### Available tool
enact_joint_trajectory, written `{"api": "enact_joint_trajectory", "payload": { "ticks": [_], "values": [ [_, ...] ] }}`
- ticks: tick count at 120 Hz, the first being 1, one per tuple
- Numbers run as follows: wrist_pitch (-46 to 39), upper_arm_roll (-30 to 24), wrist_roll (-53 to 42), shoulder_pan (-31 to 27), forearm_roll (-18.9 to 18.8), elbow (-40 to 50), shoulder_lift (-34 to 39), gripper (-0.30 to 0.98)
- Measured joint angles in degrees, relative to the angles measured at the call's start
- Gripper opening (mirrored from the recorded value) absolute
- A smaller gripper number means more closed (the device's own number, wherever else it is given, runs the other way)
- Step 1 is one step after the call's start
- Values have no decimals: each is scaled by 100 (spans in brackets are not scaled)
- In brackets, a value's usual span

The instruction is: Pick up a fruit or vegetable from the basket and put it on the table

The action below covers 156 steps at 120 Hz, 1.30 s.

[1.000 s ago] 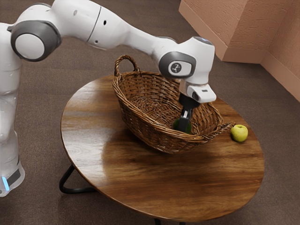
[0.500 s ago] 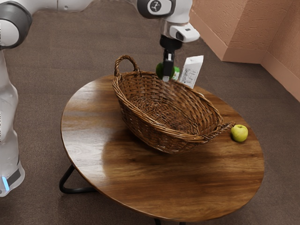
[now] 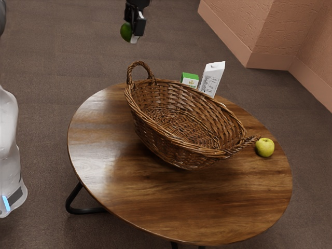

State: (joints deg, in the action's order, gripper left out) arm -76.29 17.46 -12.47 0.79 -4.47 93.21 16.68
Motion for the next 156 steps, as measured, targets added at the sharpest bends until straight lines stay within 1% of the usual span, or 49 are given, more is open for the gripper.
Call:
{"api": "enact_joint_trajectory", "payload": {
  "ticks": [20,39,72,96,111,116,125,133,143,156],
  "values": [
    [445,197,211,-70,-215,102,114,30],
    [577,220,408,-98,-287,680,119,30],
    [444,221,667,-98,-204,1235,155,30],
    [171,210,830,-104,-185,1982,577,30],
    [33,192,924,-104,-178,2151,635,30],
    [4,188,951,-104,-174,2161,639,34],
    [-42,164,998,-99,-161,2162,636,47],
    [-72,138,1035,-97,-156,2155,634,55],
    [-96,129,1076,-97,-153,2151,636,61],
    [-140,129,1134,-97,-152,2114,636,65]
  ]
}}
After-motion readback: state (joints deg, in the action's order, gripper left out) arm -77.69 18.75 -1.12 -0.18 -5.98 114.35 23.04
